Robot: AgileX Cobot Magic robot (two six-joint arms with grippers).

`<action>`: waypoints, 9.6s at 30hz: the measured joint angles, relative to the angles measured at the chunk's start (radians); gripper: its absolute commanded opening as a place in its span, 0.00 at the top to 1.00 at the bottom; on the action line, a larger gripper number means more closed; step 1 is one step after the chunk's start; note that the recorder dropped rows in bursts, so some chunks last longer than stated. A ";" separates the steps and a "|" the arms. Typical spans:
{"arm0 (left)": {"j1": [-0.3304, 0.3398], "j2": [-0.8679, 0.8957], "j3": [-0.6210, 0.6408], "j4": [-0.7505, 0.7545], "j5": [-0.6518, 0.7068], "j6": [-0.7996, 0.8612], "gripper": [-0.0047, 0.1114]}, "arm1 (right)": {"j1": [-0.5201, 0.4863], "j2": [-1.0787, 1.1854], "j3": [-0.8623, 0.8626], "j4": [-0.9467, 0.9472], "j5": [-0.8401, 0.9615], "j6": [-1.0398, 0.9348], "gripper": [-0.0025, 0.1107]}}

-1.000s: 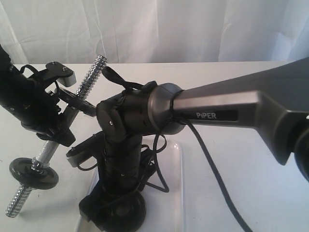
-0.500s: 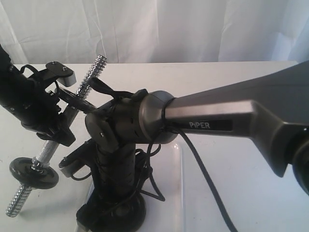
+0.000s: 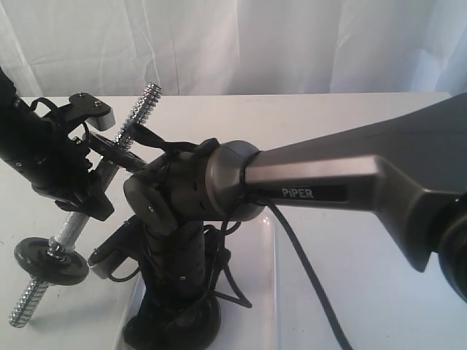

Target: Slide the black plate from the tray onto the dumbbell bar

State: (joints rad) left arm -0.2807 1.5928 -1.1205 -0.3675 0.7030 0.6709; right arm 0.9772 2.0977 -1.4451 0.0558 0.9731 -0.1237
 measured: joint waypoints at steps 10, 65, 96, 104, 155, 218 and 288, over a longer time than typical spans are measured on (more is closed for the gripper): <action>0.000 0.000 0.000 0.000 0.000 0.000 0.96 | 0.000 0.018 -0.006 -0.009 0.028 -0.010 0.05; 0.000 0.000 0.000 0.046 0.055 0.045 0.96 | -0.665 -0.349 0.021 0.837 0.242 -0.580 0.98; -0.001 -0.007 0.098 -0.181 0.136 0.527 0.96 | -0.740 -0.349 0.021 1.004 0.240 -0.620 0.98; -0.001 -0.007 0.098 -0.196 0.128 0.571 0.96 | -0.704 -0.349 0.021 0.996 0.239 -0.618 0.98; -0.066 -0.007 0.098 -0.164 0.112 0.613 0.96 | -0.654 -0.349 0.102 1.034 0.221 -0.625 0.98; -0.070 -0.077 0.106 -0.402 -0.100 0.722 0.96 | -0.648 -0.373 0.072 1.128 0.158 -0.804 0.16; -0.068 0.057 0.116 0.257 -0.121 -0.745 0.96 | -0.656 -0.614 0.049 0.721 0.109 -0.471 0.05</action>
State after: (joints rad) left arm -0.3488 1.6497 -1.0049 -0.1101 0.5816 -0.0738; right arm 0.3214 1.4837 -1.3959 0.7764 1.0826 -0.5951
